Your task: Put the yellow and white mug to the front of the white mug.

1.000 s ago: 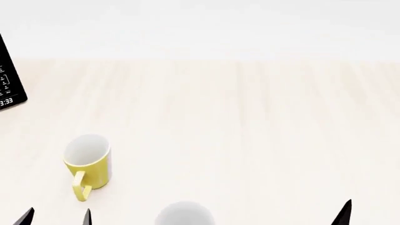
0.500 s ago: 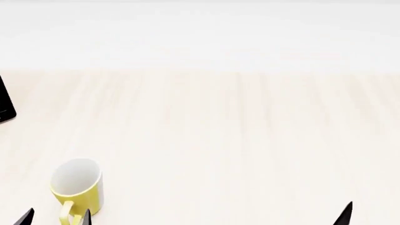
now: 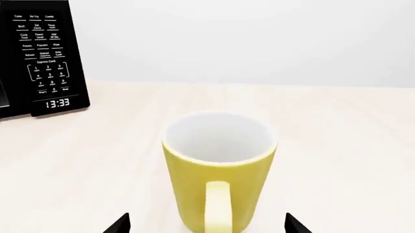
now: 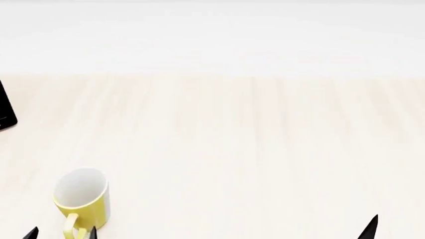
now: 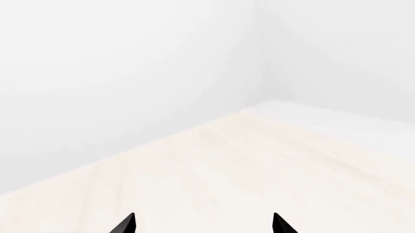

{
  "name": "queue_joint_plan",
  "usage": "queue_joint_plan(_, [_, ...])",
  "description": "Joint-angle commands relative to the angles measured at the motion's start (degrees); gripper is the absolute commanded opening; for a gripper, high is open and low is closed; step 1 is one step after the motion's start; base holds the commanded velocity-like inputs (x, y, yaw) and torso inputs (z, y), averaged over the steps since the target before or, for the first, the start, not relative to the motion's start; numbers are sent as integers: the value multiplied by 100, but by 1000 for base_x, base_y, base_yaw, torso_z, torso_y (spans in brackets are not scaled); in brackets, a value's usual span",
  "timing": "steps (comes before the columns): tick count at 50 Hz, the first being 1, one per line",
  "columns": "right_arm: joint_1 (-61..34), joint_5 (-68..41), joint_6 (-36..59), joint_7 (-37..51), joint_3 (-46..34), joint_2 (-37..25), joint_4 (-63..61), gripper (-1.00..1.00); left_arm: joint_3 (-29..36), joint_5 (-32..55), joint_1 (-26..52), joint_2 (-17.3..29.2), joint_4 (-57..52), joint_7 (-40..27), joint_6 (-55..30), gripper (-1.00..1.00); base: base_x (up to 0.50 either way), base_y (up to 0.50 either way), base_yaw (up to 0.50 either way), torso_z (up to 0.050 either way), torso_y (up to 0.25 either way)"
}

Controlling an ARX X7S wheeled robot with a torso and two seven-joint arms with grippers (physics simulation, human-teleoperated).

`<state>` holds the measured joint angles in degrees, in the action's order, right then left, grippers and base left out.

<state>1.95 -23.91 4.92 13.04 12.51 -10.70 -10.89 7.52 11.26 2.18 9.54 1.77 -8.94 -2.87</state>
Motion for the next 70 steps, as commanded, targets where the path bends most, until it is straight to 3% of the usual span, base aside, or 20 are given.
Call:
queue_joint_plan(1, [10,3,-25,42,-39,-24,5,100,55,-35,177,-9,390,-72,-29,100,0,0,0,0,0])
queue_joint_plan(15, [19,-15,-51,76,-78,-60,-2,100,151,-84,236,6,554,-104,100,100,0,0,0,0,0])
queue_joint_plan(16, [21,-21,-50,82,-73,-64,-7,100,157,-79,249,11,579,-93,111,-100,0,0,0,0,0])
queue_joint_plan(38, [61,-78,-86,141,-94,-121,-37,100,232,-6,219,85,635,-18,428,-100,0,0,0,0,0])
queue_joint_plan(48, [99,-169,-99,160,-48,-152,-72,100,172,136,345,125,1192,262,1099,-100,0,0,0,0,0])
queue_joint_plan(55, [71,-133,-110,166,-113,-159,-20,100,274,-116,554,216,1489,214,1050,-100,0,0,0,0,0])
queue_joint_plan(58, [78,-162,-109,163,-104,-175,-30,100,404,112,758,362,1647,918,1497,-100,0,0,0,0,0])
queue_joint_plan(61, [84,-181,-114,161,-104,-182,-26,100,514,98,1178,475,1874,1153,1251,-100,0,0,0,0,0])
queue_joint_plan(66, [75,-172,-129,163,-118,-200,5,100,665,107,1441,757,1365,1451,862,-100,0,0,0,0,0])
queue_joint_plan(69, [66,-172,-129,153,-147,-204,25,100,811,208,1613,950,978,1811,610,-100,0,0,0,0,0])
queue_joint_plan(70, [72,-173,-129,152,-151,-209,17,100,813,613,1647,1013,814,2234,529,-100,0,0,0,0,0])
